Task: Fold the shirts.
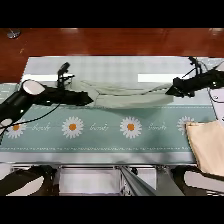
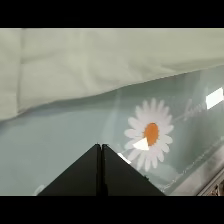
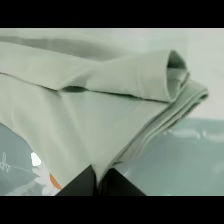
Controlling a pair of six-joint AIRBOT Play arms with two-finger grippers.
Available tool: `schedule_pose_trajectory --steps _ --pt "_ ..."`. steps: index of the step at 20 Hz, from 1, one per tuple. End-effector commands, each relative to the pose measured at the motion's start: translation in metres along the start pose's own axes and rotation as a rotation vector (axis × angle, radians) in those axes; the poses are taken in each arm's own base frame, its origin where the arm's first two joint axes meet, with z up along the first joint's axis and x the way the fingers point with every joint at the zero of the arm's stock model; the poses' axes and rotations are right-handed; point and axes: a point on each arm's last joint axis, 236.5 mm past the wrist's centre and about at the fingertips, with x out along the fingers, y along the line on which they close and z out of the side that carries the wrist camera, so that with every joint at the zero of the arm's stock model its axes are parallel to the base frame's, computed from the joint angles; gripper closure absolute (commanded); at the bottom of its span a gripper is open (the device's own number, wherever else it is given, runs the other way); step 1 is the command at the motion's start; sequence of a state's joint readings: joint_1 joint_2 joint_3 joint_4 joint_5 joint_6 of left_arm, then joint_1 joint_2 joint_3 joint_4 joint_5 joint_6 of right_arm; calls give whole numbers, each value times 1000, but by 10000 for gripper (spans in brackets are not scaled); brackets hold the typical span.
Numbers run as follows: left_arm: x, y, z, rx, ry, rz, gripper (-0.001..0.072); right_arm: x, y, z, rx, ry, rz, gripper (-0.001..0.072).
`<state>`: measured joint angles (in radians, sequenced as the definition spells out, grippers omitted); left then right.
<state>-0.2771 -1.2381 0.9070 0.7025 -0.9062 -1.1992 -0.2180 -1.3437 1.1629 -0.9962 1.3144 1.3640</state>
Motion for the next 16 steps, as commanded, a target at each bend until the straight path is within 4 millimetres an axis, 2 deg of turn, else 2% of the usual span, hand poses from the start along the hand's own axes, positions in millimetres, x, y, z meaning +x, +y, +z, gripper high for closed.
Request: schedule_pose_trajectory --steps 1,4,6,9,12,14,15,16 --pt "49 -46 3 113 64 -49 682 -45 14 -37 -59 -150 -69 681" --pt "107 -72 6 111 140 -77 683 -64 29 -75 -61 -203 -62 681" --pt "149 -89 -2 92 198 -92 683 -72 36 -90 -60 -210 -56 681" --pt "200 -112 -35 50 313 -108 683 -80 45 -94 -66 -236 -38 681" --pt "227 -136 -89 59 458 -122 683 -81 57 -91 -68 -251 10 681" --pt "230 -160 -126 138 554 -154 682 -82 60 -85 -65 -279 22 681" --pt "229 -170 -132 193 560 -175 682 -83 61 -83 -64 -287 27 680" --pt "228 -176 -128 222 549 -181 682 -83 61 -83 -64 -287 30 681"
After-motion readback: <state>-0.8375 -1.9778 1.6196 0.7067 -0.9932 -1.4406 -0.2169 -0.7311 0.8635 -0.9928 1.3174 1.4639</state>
